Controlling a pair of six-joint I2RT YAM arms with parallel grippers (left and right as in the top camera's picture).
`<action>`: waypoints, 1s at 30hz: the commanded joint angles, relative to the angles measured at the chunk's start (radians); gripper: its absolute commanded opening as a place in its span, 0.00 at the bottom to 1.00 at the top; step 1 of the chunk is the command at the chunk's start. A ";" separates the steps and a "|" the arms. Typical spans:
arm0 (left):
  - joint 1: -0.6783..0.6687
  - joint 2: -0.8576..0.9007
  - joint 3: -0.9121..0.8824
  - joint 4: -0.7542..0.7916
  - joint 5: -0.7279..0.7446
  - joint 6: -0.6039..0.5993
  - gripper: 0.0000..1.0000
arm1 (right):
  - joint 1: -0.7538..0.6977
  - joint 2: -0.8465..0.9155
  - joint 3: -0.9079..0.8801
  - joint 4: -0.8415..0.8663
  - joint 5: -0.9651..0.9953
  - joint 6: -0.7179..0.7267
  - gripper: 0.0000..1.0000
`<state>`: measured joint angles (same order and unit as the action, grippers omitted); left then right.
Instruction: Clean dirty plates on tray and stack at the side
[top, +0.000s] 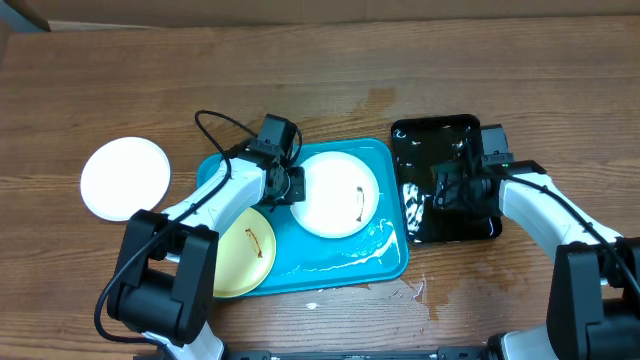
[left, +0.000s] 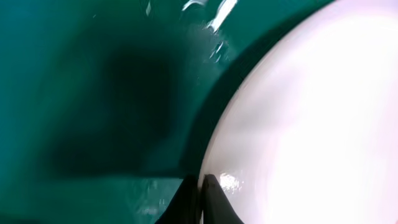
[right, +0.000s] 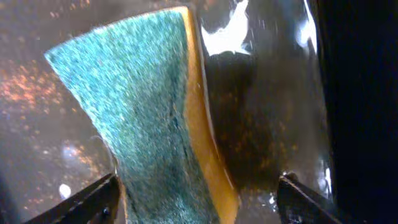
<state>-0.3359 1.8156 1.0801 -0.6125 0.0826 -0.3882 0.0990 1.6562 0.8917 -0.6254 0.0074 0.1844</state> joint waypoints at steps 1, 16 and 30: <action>0.000 -0.003 -0.006 -0.048 -0.011 -0.127 0.04 | -0.003 -0.010 -0.007 -0.014 0.005 0.010 0.76; 0.000 -0.003 -0.006 -0.078 0.003 -0.308 0.04 | -0.003 -0.010 -0.007 -0.060 -0.086 0.010 0.25; 0.000 -0.003 -0.006 -0.064 -0.070 -0.284 0.14 | -0.003 -0.011 0.106 -0.114 -0.114 -0.032 0.67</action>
<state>-0.3359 1.8118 1.0805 -0.6773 0.0639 -0.6781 0.0986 1.6562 0.9581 -0.7521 -0.0978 0.1669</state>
